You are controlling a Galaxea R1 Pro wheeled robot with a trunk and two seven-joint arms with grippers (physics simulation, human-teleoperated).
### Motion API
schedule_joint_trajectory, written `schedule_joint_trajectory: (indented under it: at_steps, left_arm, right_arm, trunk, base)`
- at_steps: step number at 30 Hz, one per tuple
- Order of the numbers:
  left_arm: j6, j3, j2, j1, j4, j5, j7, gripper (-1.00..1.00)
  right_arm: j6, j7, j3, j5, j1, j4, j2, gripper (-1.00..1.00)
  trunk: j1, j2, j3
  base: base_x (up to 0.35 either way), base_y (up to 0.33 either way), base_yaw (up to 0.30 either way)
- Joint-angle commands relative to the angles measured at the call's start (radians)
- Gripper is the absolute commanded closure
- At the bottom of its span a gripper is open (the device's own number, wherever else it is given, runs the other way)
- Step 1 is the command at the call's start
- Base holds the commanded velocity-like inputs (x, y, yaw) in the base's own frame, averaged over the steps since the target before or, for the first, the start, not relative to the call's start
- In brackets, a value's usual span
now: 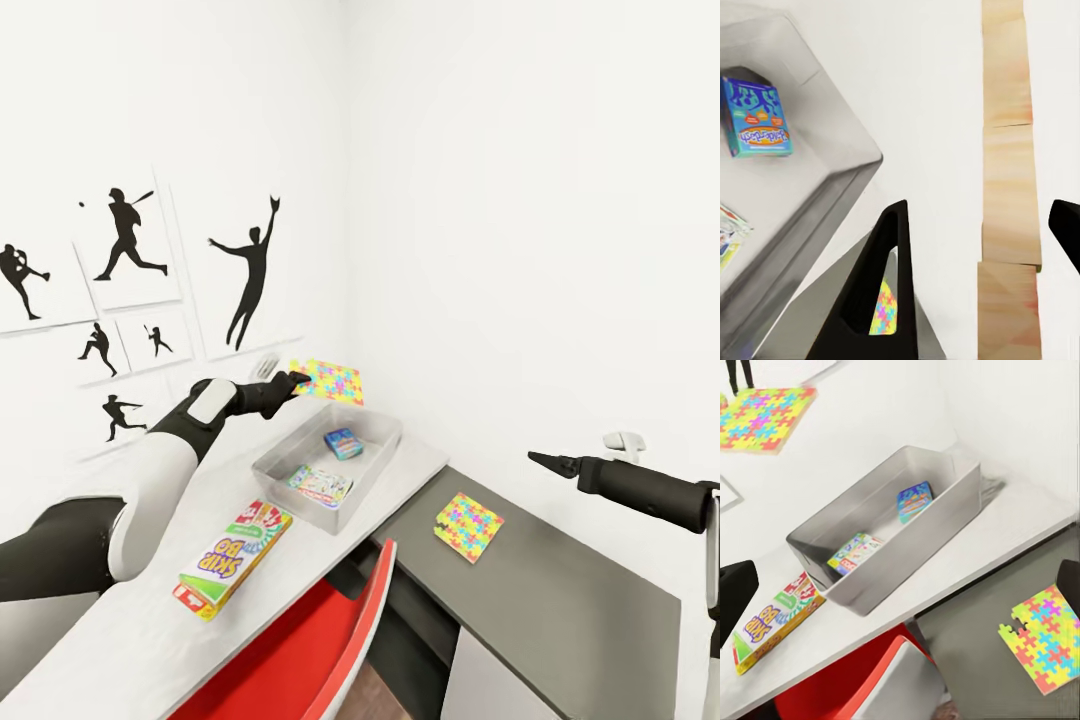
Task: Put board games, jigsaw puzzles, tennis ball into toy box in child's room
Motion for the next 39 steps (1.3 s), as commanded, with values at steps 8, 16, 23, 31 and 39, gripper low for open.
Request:
schedule_joint_trajectory:
  at_steps: [8, 16, 23, 31, 39]
  left_arm:
    - [-0.012, 0.003, 0.039, 0.05, -0.002, -0.003, -0.013, 1.0]
    - [-0.019, 0.002, 0.076, 0.105, -0.013, -0.001, -0.05, 1.0]
    - [-0.009, 0.001, 0.114, 0.115, -0.015, -0.003, -0.139, 1.0]
    - [0.003, -0.001, 0.165, 0.118, -0.016, -0.004, -0.239, 1.0]
    - [0.036, 0.0, 0.186, 0.119, -0.023, -0.006, -0.265, 1.0]
  right_arm:
    - [0.007, 0.01, 0.002, 0.016, -0.001, 0.0, 0.001, -1.0]
    - [0.007, -0.057, 0.072, 0.064, -0.006, 0.029, 0.041, -1.0]
    - [0.007, -0.12, 0.09, 0.068, -0.008, 0.051, 0.076, -1.0]
    - [0.007, -0.13, 0.096, 0.064, -0.002, 0.047, 0.086, -1.0]
    - [0.007, -0.131, 0.096, 0.064, 0.0, 0.045, 0.087, -1.0]
  trunk:
    - [0.0, -0.001, 0.011]
    - [0.0, -0.001, 0.023]
    - [0.0, -0.001, 0.034]
    - [0.0, -0.001, 0.045]
    - [0.0, -0.001, 0.057]
  base:
    - [0.0, 0.0, -0.155]
    - [0.0, 0.0, -0.154]
    - [0.0, 0.0, -0.154]
    - [0.0, 0.0, -0.154]
    - [0.0, 0.0, -0.154]
